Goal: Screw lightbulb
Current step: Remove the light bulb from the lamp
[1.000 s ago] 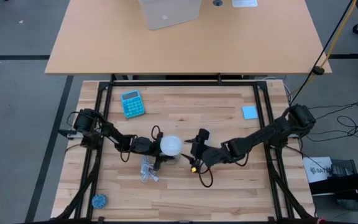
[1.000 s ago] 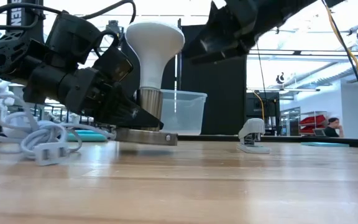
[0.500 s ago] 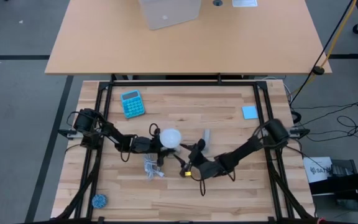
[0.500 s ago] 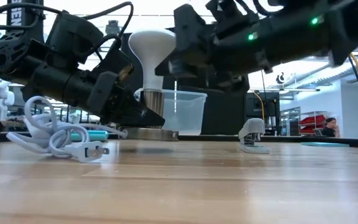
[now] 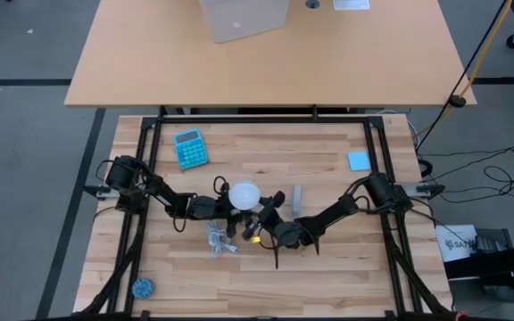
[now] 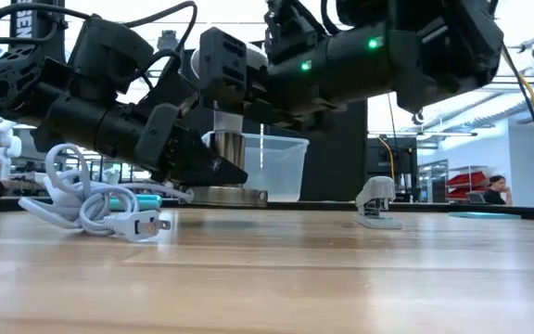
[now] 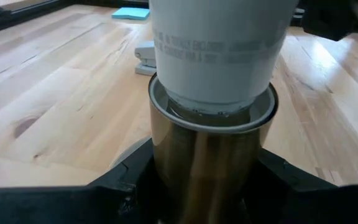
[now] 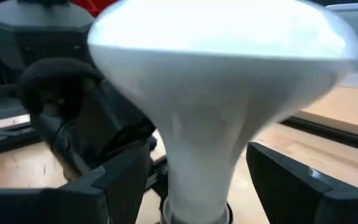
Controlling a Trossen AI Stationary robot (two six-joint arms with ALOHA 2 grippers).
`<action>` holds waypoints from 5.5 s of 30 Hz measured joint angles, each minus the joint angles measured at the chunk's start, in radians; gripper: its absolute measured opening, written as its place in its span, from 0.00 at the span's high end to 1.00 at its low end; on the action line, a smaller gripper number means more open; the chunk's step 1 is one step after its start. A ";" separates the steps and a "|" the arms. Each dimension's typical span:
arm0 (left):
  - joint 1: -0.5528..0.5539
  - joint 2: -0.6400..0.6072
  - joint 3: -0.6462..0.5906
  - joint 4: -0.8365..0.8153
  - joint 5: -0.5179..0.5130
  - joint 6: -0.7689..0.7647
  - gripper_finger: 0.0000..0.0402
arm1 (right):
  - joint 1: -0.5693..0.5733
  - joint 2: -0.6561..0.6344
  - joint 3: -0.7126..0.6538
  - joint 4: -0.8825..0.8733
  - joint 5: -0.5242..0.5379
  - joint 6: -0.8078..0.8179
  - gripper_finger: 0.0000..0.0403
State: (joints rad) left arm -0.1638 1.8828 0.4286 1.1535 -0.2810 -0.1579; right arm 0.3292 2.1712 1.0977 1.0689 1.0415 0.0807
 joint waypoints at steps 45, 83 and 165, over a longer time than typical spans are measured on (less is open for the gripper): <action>-0.011 -0.001 -0.002 0.015 0.435 0.085 0.56 | -0.150 -0.157 0.000 -0.365 -1.046 -0.160 0.62; -0.008 -0.002 0.002 0.000 0.415 0.089 0.56 | -0.237 -0.289 0.002 -0.598 -1.250 -0.015 0.48; 0.002 0.000 0.000 -0.023 0.135 0.089 0.56 | 0.095 -0.418 -0.356 0.268 -0.172 -0.456 0.98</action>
State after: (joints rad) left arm -0.1619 1.8828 0.4282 1.1305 -0.1463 -0.0694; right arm 0.4241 1.7536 0.7417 1.3364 0.8691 -0.3756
